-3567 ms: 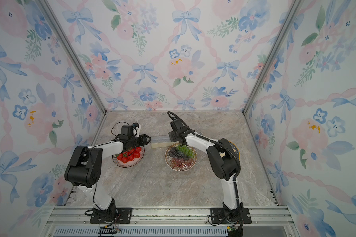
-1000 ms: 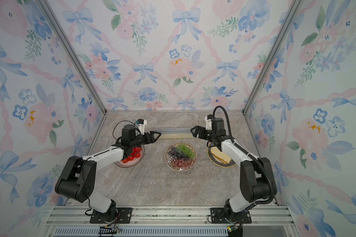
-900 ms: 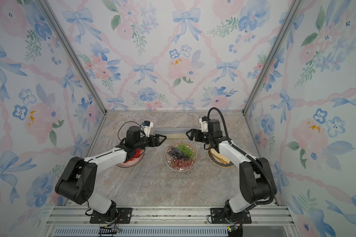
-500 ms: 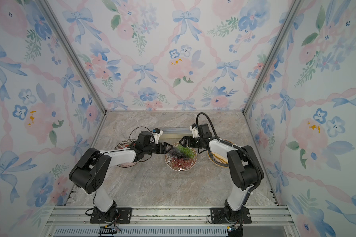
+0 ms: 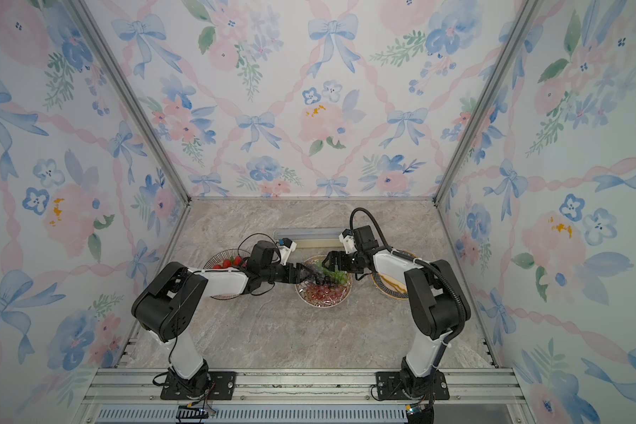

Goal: Wrap the plate with plastic wrap
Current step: Cover the plate with plastic wrap.

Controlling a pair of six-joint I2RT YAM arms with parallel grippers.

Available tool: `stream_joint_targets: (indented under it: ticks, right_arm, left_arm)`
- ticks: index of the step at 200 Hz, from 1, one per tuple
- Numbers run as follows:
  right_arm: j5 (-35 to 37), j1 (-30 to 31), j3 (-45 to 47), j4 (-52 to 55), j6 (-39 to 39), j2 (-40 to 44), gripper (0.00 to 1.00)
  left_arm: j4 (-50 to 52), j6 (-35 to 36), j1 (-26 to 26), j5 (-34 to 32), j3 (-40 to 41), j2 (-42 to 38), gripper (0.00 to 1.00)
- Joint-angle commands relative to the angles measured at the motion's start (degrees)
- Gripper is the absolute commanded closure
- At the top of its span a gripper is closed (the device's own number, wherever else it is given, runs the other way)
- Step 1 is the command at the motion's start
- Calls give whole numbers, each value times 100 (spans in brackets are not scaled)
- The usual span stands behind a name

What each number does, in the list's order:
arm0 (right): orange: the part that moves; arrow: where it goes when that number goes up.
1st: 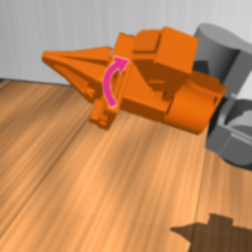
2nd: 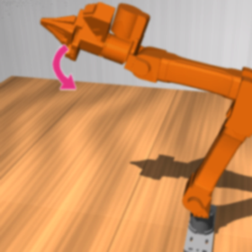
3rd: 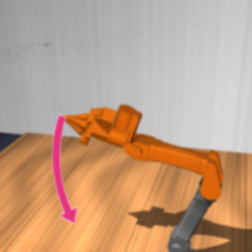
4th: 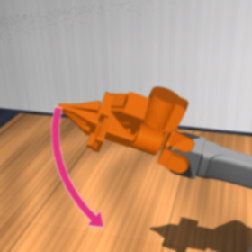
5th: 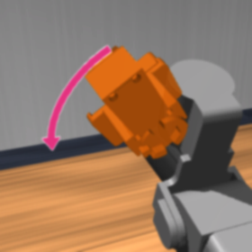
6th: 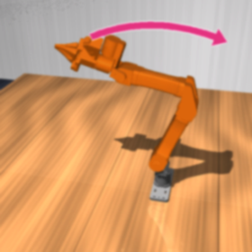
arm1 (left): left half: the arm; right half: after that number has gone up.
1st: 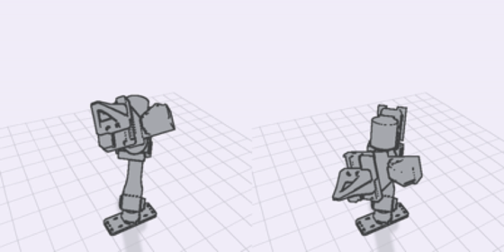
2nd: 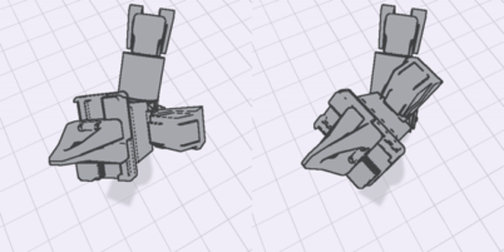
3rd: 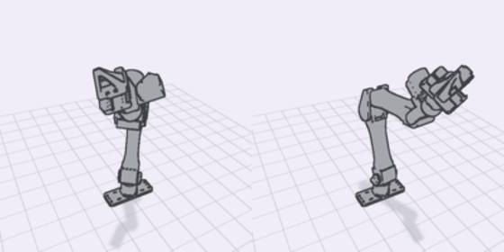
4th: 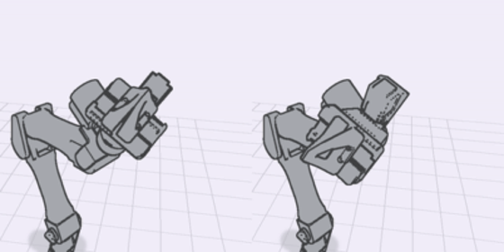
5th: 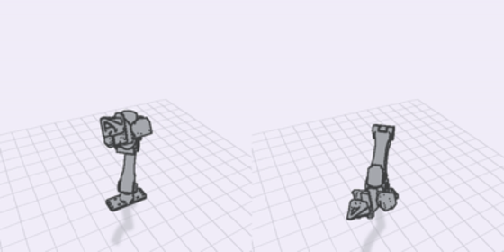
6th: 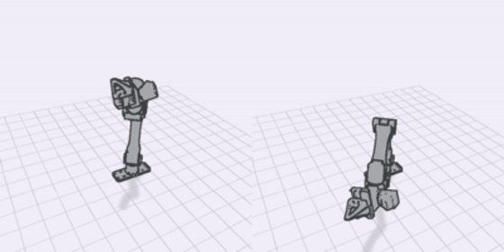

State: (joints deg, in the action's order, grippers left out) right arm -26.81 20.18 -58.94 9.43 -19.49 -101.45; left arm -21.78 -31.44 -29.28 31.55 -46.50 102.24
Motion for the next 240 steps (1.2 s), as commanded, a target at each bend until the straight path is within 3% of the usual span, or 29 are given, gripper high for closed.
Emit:
stream_joint_targets:
  ticks: [1, 65, 129, 175, 215, 240]
  right_arm:
    - [-474, -26, 275, 93, -236, 185, 0]
    - [-841, 280, 1131, -847, -1215, 635, 0]
    - [649, -233, 1551, 1118, -773, 2599, 3]
    - [523, -127, 1910, 2024, -1150, 3806, 1]
    - [228, 422, 2074, 1738, -1600, 4379, 1]
    - [252, 678, 1985, 1371, -1813, 4184, 1]
  left_arm:
    - [-309, -234, -43, 462, 163, -2, 16]
    - [-424, -473, 66, 477, 244, -39, 16]
    - [-415, -468, 408, 243, 501, -434, 17]
    - [-415, -442, 440, 275, 607, -406, 18]
    - [-415, -407, 442, 282, 625, -340, 18]
    - [-415, -382, 433, 294, 625, -339, 18]
